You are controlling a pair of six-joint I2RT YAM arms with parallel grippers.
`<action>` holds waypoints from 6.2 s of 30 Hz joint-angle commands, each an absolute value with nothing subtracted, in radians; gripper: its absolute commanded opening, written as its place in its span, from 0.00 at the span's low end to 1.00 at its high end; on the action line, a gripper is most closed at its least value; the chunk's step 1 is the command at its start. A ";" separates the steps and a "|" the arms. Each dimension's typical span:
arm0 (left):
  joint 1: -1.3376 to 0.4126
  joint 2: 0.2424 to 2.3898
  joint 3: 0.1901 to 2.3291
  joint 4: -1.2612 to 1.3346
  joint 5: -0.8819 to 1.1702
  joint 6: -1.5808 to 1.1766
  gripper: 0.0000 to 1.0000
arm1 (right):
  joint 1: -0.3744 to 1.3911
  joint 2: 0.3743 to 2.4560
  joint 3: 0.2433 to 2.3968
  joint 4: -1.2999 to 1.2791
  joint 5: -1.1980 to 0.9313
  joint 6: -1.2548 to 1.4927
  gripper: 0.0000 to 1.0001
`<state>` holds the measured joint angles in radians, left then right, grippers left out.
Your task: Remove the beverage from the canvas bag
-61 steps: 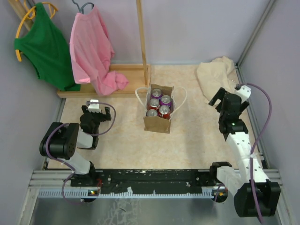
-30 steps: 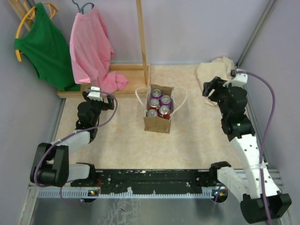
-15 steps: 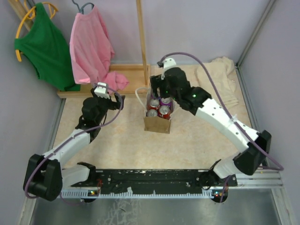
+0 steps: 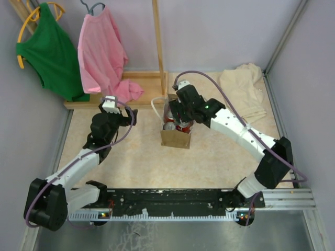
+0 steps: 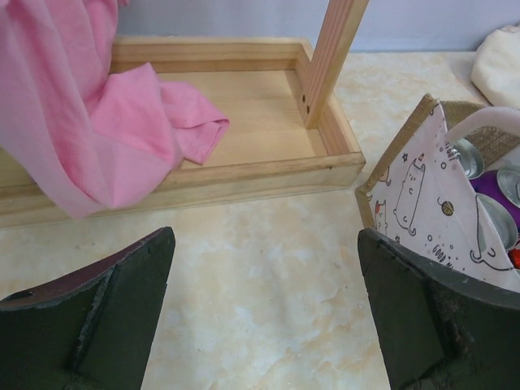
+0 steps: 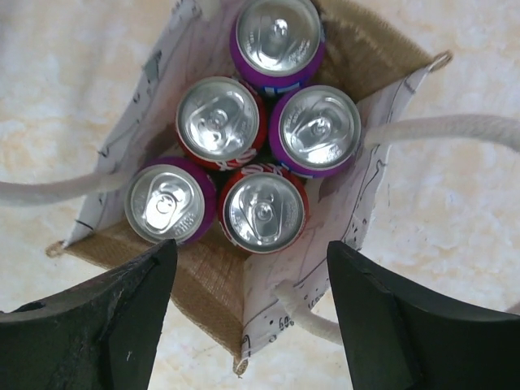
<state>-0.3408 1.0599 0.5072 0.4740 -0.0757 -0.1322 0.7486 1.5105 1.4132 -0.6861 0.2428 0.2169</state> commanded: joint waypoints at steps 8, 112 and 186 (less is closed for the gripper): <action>-0.347 1.081 0.507 0.473 -0.083 -0.145 1.00 | 0.750 1.569 1.329 -0.728 0.162 0.186 0.85; -0.347 1.137 0.492 0.522 0.011 -0.201 1.00 | 0.736 1.447 1.849 -0.927 0.712 0.172 0.00; -0.348 1.156 0.501 0.522 0.052 -0.213 1.00 | 0.075 1.608 1.099 -0.421 0.441 0.356 0.67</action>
<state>-0.3408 1.1568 0.4942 0.5007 0.0330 -0.2092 0.0822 1.5867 1.0740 -0.4408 0.4023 0.3428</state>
